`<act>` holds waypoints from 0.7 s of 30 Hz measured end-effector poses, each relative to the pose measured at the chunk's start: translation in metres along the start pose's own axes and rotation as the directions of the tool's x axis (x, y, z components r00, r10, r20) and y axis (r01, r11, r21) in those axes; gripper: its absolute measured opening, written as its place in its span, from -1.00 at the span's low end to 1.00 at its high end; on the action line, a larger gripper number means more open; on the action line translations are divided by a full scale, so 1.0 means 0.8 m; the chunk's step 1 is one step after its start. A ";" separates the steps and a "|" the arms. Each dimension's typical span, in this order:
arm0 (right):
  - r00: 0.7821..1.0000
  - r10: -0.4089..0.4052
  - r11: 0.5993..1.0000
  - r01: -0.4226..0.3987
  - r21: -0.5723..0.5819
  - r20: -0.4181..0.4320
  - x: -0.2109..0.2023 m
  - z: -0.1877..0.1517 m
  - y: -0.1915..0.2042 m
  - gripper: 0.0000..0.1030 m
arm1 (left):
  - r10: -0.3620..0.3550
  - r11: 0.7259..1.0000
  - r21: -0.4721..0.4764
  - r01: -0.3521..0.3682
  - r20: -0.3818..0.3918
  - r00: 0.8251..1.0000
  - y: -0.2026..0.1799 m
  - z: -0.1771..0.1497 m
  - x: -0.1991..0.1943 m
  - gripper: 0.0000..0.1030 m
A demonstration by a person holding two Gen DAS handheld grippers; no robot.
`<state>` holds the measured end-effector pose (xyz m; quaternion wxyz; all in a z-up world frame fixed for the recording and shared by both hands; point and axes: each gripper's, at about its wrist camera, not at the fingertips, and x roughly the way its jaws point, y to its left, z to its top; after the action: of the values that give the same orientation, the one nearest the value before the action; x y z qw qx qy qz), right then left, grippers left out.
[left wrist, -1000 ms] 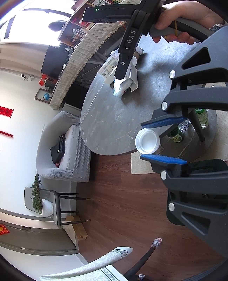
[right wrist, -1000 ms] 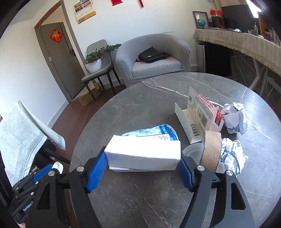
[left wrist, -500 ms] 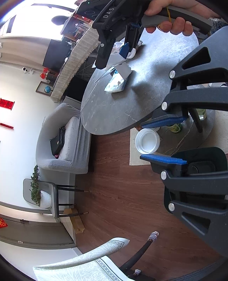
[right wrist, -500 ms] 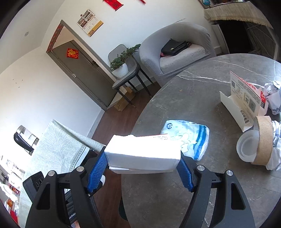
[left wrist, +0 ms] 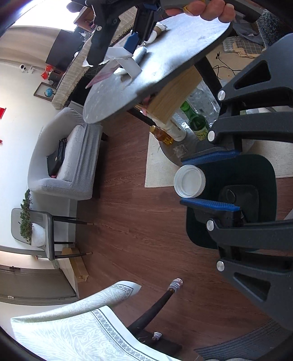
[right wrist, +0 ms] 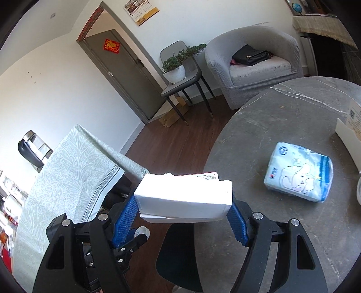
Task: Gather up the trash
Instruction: 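Carry the bottle cap and white box over the green bin with both grippers, then open the left gripper to drop the cap while the right gripper drops the white box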
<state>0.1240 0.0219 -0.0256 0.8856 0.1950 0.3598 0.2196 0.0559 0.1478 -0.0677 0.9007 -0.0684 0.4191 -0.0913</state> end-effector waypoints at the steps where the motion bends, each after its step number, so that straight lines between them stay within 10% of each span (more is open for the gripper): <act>1: 1.000 -0.001 1.000 0.001 -0.027 -0.011 0.006 -0.003 0.010 0.44 | 0.005 1.000 -0.008 -0.005 -0.017 1.000 0.008 -0.004 0.003 -0.37; 11: 0.994 -0.034 0.976 0.010 -0.217 -0.106 0.066 -0.030 0.076 0.44 | 0.038 0.998 -0.041 -0.048 -0.207 0.978 0.067 -0.052 0.047 -0.37; 21: 0.974 -0.077 0.963 0.018 -0.268 -0.212 0.128 -0.056 0.098 0.44 | 0.061 0.997 -0.018 -0.074 -0.397 0.916 0.103 -0.116 0.102 -0.36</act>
<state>0.1378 0.1495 -0.0722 0.8633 0.0410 0.4280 0.2644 0.0452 0.2059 -0.2039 0.7989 -0.0485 0.5960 -0.0651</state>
